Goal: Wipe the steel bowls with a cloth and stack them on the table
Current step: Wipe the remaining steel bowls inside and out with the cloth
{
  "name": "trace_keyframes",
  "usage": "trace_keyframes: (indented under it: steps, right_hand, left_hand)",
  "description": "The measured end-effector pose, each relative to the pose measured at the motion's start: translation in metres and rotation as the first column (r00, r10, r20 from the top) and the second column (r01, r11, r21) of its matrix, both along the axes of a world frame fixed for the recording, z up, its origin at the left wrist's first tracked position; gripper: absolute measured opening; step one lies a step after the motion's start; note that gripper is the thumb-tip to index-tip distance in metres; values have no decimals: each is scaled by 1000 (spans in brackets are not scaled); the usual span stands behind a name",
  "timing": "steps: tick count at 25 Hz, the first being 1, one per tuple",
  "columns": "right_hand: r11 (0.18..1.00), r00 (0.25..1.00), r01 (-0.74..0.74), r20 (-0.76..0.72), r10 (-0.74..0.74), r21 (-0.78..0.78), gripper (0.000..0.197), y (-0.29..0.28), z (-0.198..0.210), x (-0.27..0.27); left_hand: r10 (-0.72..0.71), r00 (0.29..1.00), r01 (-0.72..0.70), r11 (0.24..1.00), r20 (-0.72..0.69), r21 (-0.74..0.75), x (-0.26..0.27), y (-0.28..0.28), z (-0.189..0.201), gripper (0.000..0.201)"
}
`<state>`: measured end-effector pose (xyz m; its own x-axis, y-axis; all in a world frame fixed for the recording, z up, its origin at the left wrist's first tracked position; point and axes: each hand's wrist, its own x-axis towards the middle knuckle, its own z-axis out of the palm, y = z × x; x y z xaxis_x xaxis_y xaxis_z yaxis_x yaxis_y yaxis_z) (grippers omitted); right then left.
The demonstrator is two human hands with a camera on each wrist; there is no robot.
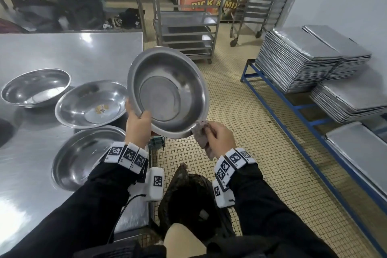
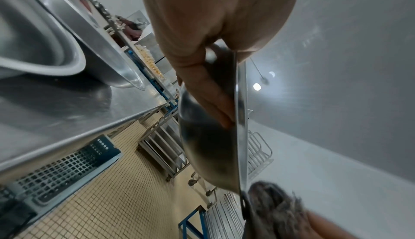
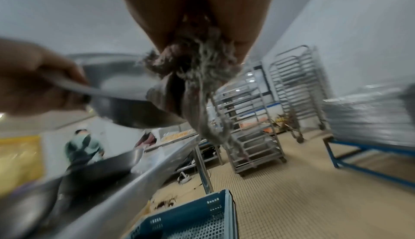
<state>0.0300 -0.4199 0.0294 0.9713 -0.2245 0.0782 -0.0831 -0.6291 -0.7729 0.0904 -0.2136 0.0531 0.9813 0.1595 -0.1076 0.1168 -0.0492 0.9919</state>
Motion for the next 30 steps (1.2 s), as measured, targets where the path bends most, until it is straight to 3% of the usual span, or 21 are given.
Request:
trace_keyframes:
  steps: [3, 6, 8, 13, 17, 19, 22, 27, 30]
  right_hand:
    - [957, 973, 194, -163, -161, 215, 29, 9, 11, -10]
    - [875, 974, 155, -219, -57, 458, 33, 26, 26, -20]
    - [845, 984, 97, -177, -3, 525, 30, 42, 34, -30]
    - [820, 992, 44, -120, 30, 570, 22, 97, 35, -50]
    - [808, 973, -66, -140, 181, 585, 26, 159, 30, -61]
    - [816, 956, -133, -144, 256, 562, 23, 186, 29, -67]
    - [802, 910, -216, -183, 371, 556, 16, 234, 25, -74]
    - [798, 898, -241, -185, 399, 553, 20, 311, 10, -75]
    - [808, 909, -183, -218, 356, 560, 26, 352, -4, -71]
  left_hand:
    - [68, 996, -73, 993, -57, -96, -21, 7, -2, 58]
    - [149, 984, -166, 964, -97, -208, -57, 12, 4, 51]
    - [227, 968, -247, 939, -107, -240, -87, 20, 10, 49]
    - [362, 930, -366, 927, -62, -86, -150, 75, 9, 37]
    - [453, 891, -448, 877, 9, 171, -193, 142, 3, 26]
    - [532, 846, -526, 834, 5, 165, -209, 173, 1, 19]
    - [601, 799, -586, 790, -36, 182, -228, 231, -6, 25]
    - [553, 829, -523, 818, -82, 239, -239, 316, -21, 18]
    - [476, 874, -443, 862, -95, 245, -230, 363, -22, 13]
